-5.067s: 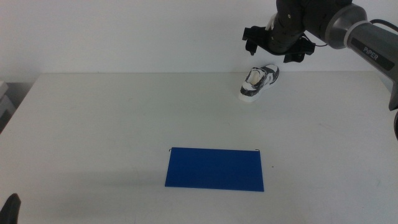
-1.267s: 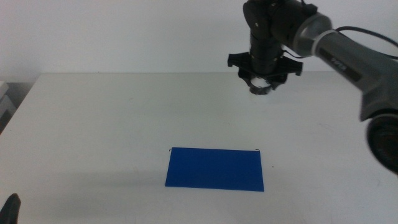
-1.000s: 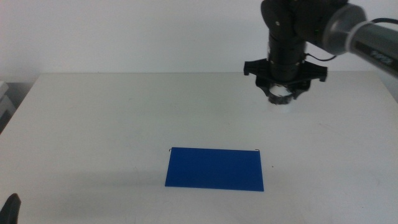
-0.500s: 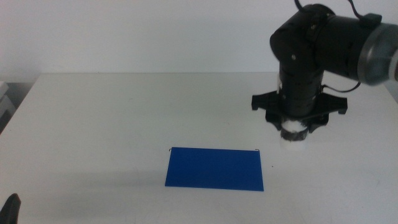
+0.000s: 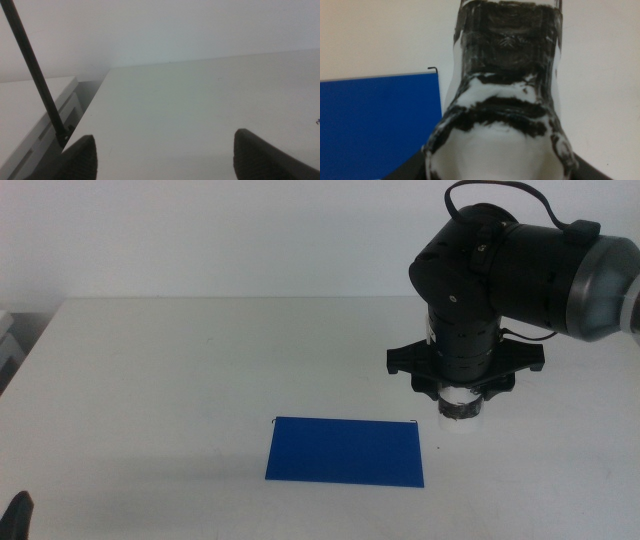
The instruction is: Use one arm to grab the shoe from the table and place it on the mat.
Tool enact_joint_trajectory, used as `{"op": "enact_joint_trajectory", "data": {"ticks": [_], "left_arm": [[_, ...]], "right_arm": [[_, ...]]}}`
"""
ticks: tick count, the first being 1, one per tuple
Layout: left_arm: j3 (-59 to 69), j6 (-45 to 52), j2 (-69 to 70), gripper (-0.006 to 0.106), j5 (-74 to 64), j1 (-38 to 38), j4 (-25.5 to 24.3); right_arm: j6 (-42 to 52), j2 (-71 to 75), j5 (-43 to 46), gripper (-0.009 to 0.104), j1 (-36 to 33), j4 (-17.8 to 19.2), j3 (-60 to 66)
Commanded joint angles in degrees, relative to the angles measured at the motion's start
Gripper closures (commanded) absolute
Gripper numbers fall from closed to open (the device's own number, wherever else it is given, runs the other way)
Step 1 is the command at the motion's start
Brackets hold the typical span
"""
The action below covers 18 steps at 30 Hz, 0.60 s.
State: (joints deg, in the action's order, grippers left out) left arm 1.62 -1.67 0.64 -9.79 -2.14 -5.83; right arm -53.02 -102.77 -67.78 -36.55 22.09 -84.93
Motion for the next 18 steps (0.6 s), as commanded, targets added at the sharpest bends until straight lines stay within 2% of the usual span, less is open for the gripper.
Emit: {"op": "enact_joint_trajectory", "data": {"ticks": [1,4,15,18], "left_arm": [[0.2,-0.2,1.5,0.007,4.4,0.3,0.6],[0.2,-0.2,1.5,0.007,4.4,0.3,0.6],[0.2,-0.2,1.5,0.007,4.4,0.3,0.6],[0.2,-0.2,1.5,0.007,4.4,0.3,0.6]], "right_arm": [[-0.1,3.2,-0.2,0.095,0.0,3.4,-1.1],[-0.1,3.2,-0.2,0.095,0.0,3.4,-1.1],[4.4,3.1,3.3,0.095,-0.1,-2.9,-1.1],[4.4,3.3,5.1,0.095,-1.5,-3.1,-1.1]]}}
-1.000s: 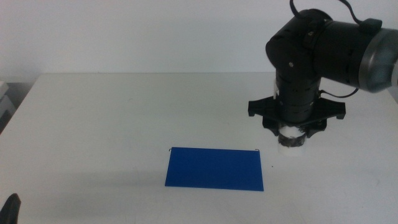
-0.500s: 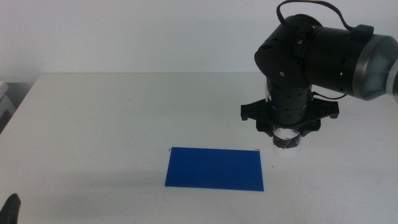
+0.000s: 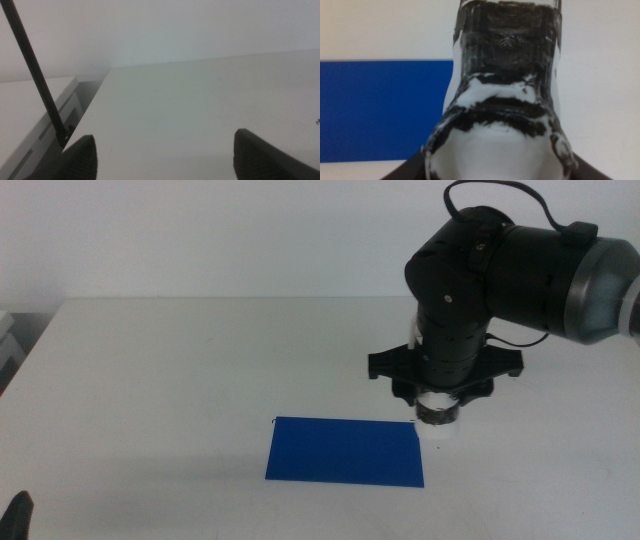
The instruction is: Use one arm to grab the shoe from the table and place it on the mat.
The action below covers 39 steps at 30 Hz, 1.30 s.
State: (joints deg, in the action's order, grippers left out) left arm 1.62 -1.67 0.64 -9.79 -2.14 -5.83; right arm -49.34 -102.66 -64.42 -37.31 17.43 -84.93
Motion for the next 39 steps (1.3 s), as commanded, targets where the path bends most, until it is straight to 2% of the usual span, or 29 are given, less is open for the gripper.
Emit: {"op": "enact_joint_trajectory", "data": {"ticks": [1,13,20,23,27,39], "left_arm": [[0.2,-0.2,1.5,0.007,4.4,0.3,0.6],[0.2,-0.2,1.5,0.007,4.4,0.3,0.6],[0.2,-0.2,1.5,0.007,4.4,0.3,0.6],[0.2,-0.2,1.5,0.007,4.4,0.3,0.6],[0.2,-0.2,1.5,0.007,4.4,0.3,0.6],[0.2,-0.2,1.5,0.007,4.4,0.3,0.6]], "right_arm": [[0.7,3.4,2.6,0.095,-1.3,1.8,-0.9],[-0.8,3.4,16.3,0.095,-6.9,1.9,6.0],[-0.4,1.2,16.2,0.095,-7.7,2.0,5.9],[3.2,0.7,16.4,0.095,-8.5,2.9,5.9],[15.7,0.7,17.6,0.096,-9.0,4.1,5.9],[72.3,0.7,20.5,0.096,-8.8,-2.8,5.9]]}}
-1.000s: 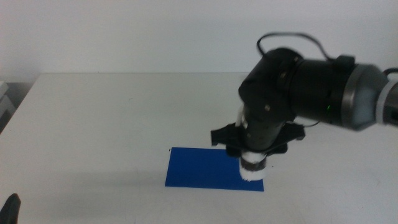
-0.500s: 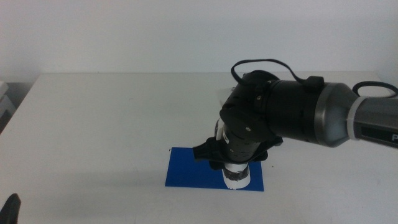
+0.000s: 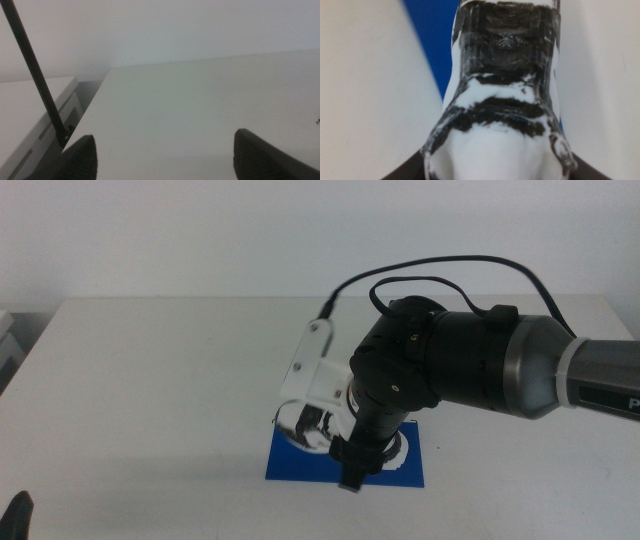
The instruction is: Use one arm to grab the shoe from the table and place it on the mat.
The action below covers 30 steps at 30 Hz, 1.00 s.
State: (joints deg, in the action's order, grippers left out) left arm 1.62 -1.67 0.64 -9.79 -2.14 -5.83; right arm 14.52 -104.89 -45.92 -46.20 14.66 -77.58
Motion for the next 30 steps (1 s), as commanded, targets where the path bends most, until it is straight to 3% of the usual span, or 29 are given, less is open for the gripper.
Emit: {"op": "enact_joint_trajectory", "data": {"ticks": [1,3,7,10,19,30], "left_arm": [[0.2,-0.2,1.5,0.007,4.4,0.3,0.6],[0.2,-0.2,1.5,0.007,4.4,0.3,0.6],[0.2,-0.2,1.5,0.007,4.4,0.3,0.6],[0.2,-0.2,1.5,0.007,4.4,0.3,0.6],[0.2,-0.2,1.5,0.007,4.4,0.3,0.6],[0.2,-0.2,1.5,0.007,4.4,0.3,0.6]], "right_arm": [[12.6,3.0,2.1,0.096,0.3,-1.3,-1.4],[20.2,3.0,2.6,0.096,1.0,-4.8,-1.4],[35.0,3.0,4.1,0.096,3.6,-15.0,-1.4],[40.4,3.0,4.9,0.096,5.5,-19.4,-1.4],[39.0,2.9,6.5,0.096,10.4,-23.9,-1.4],[36.8,-0.8,6.7,0.096,11.8,-25.6,-1.4]]}}
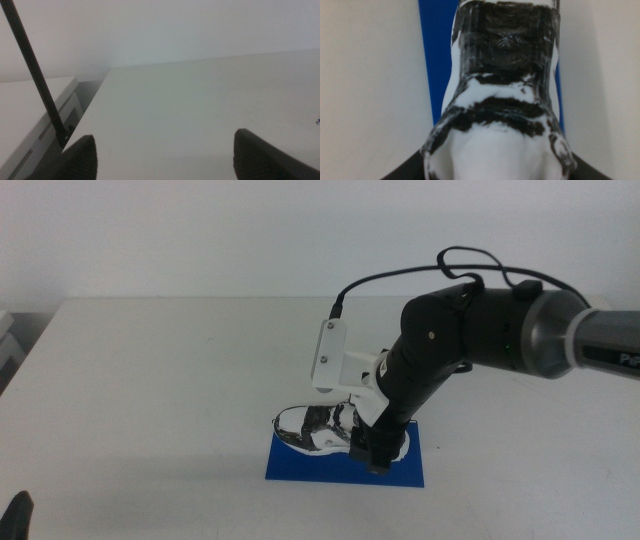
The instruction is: Use one arm to grab the shoe from the table and place it on the mat.
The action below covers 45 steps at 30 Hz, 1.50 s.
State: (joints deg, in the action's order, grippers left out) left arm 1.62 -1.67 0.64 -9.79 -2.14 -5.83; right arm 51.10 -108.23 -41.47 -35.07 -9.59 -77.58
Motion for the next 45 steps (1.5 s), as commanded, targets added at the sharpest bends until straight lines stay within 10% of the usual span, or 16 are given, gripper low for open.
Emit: {"op": "enact_joint_trajectory", "data": {"ticks": [1,16,17,18,20,34,45], "left_arm": [[0.2,-0.2,1.5,0.007,4.4,0.3,0.6],[0.2,-0.2,1.5,0.007,4.4,0.3,0.6],[0.2,-0.2,1.5,0.007,4.4,0.3,0.6],[0.2,-0.2,1.5,0.007,4.4,0.3,0.6],[0.2,-0.2,1.5,0.007,4.4,0.3,0.6],[0.2,-0.2,1.5,0.007,4.4,0.3,0.6],[0.2,-0.2,1.5,0.007,4.4,0.3,0.6]], "right_arm": [[0.2,2.1,2.3,0.096,0.8,-2.1,-1.4],[0.0,-0.6,4.1,0.095,0.8,-0.1,-1.4],[0.0,-0.6,4.1,0.091,0.8,0.6,-1.4],[0.0,-0.6,3.7,0.039,0.8,0.3,-1.4],[0.0,-0.5,3.8,0.03,0.8,0.3,-1.4],[-10.4,21.3,12.3,0.022,3.2,1.6,8.0],[-52.4,53.3,22.7,0.022,12.5,23.3,23.8]]}}
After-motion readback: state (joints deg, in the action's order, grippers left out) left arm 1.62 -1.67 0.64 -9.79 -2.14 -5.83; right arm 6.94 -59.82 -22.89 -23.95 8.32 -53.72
